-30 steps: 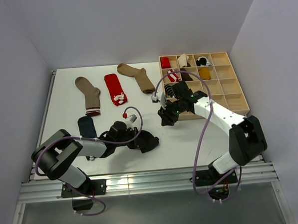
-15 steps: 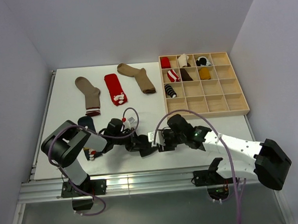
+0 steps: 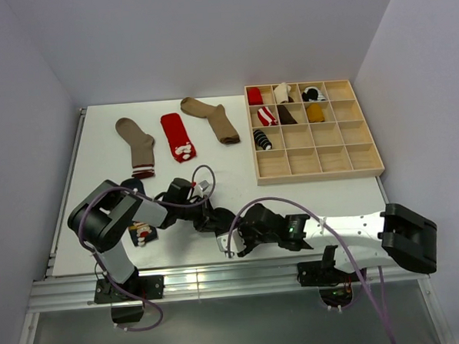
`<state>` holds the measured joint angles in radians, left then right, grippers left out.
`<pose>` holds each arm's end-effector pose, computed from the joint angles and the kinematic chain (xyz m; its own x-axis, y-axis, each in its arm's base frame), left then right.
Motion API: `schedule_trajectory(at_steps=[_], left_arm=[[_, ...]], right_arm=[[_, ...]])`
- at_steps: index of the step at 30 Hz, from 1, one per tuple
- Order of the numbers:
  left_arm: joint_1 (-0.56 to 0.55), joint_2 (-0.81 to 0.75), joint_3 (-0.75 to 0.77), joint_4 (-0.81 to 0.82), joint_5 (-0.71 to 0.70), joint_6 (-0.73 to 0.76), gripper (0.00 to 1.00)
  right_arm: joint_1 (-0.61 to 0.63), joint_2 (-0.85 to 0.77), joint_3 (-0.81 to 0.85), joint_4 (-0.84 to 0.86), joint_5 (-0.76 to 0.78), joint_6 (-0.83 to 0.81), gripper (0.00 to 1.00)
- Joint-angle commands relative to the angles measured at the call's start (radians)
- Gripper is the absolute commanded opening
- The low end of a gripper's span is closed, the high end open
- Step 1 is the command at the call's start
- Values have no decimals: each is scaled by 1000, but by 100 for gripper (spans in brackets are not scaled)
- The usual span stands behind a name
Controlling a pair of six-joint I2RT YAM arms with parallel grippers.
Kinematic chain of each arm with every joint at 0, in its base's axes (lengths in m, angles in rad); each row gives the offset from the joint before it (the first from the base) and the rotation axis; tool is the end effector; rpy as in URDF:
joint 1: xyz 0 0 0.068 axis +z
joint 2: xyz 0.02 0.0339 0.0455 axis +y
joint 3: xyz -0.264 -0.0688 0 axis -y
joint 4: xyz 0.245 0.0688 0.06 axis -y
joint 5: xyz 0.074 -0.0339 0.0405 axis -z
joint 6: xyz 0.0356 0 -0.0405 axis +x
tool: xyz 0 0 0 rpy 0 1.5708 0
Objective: Roll the socks
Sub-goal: Roll the sock at the center of the board.
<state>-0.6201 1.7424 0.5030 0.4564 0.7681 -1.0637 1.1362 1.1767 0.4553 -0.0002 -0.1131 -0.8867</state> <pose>0.2071 -0.1783 0.0912 -0.9945 -0.0624 0.0842 -0.1042 0.5036 -0.8576 0.0908 0.2052 0.1683 0.5503 -0.6433 -0.5322 -0.8077 -0.2485 -0.5347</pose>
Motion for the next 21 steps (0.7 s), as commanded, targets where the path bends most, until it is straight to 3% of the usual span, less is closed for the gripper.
schedule_trajectory(at_steps=[1, 14, 17, 21], left_arm=[[8, 32, 6, -82, -6, 30, 0], [22, 37, 9, -107, 45, 71, 0], [22, 36, 14, -117, 51, 82, 0], [23, 17, 23, -157, 31, 99, 3]], right_arm=[[31, 37, -3, 94, 66, -31, 57], [42, 172, 39, 118, 99, -60, 52], [42, 196, 63, 92, 102, -52, 45], [40, 212, 101, 24, 83, -34, 21]])
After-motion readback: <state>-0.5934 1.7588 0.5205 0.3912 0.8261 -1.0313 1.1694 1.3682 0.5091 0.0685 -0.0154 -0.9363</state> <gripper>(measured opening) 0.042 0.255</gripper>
